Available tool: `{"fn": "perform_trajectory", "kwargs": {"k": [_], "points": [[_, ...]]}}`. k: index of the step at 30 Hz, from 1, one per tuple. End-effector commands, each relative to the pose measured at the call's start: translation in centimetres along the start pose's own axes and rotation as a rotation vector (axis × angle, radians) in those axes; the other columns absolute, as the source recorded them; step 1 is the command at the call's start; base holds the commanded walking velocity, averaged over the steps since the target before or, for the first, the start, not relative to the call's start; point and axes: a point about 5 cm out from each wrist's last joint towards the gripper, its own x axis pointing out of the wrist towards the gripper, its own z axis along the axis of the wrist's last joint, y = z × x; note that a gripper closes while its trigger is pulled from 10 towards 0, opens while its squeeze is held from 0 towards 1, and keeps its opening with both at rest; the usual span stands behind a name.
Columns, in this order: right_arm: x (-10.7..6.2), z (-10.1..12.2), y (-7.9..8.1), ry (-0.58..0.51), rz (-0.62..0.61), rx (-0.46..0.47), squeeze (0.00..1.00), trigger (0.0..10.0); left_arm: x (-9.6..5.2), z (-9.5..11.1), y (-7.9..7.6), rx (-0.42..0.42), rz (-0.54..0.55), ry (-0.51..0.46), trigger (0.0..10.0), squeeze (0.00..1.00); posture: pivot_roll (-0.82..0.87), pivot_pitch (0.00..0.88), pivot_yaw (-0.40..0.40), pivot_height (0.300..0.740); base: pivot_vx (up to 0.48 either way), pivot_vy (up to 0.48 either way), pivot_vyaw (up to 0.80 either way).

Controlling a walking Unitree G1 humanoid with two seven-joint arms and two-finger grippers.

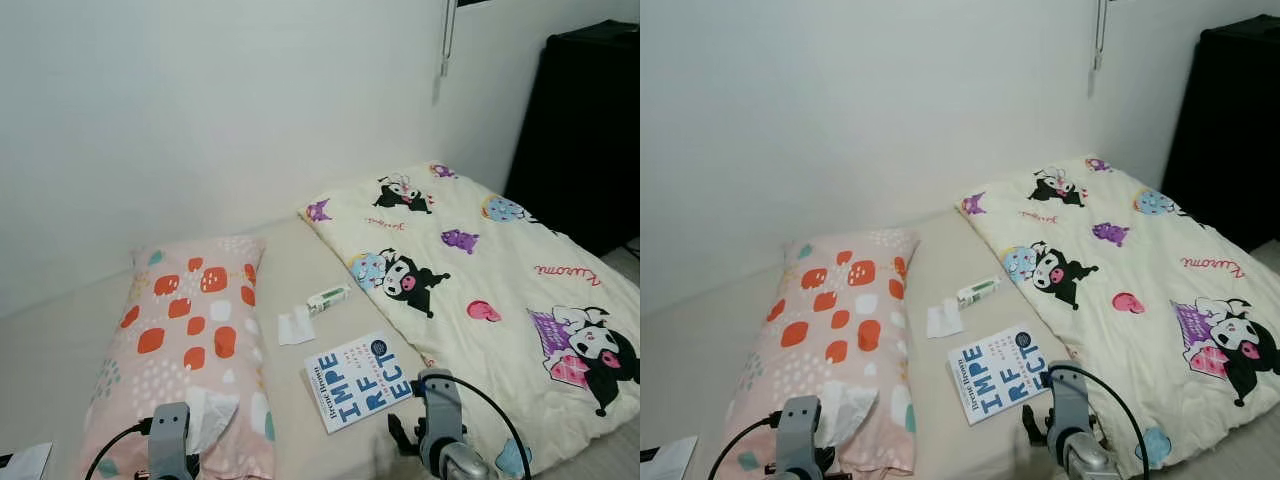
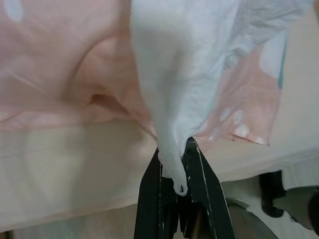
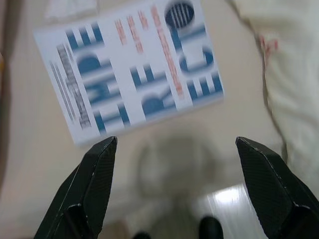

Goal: Clean up the room

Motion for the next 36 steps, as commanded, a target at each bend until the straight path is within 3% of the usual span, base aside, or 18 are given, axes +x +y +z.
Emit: {"fn": "perform_trajectory", "kwargs": {"k": [1, 25, 36], "points": [[0.1, -0.1, 0.5, -0.008, 0.007, 0.015, 0.00, 10.0, -0.2, -0.6, 0.6, -0.017, 0.013, 0.028, 10.0, 0.00, -0.11, 0.040, 0.129, 0.740, 0.000, 0.000, 0.73], [0.1, 0.4, 0.5, -0.026, 0.018, -0.013, 0.00, 10.0, -0.5, -1.7, 0.6, -0.057, 0.013, 0.053, 10.0, 0.00, -0.12, 0.049, 0.120, 0.740, 0.000, 0.000, 0.73], [-0.1, -0.6, 0.6, 0.013, 0.029, -0.028, 0.00, 10.0, -0.3, -1.7, -0.1, -0.049, -0.016, 0.056, 10.0, 0.00, -0.12, 0.050, 0.110, 0.740, 0.000, -0.044, 0.73]]}}
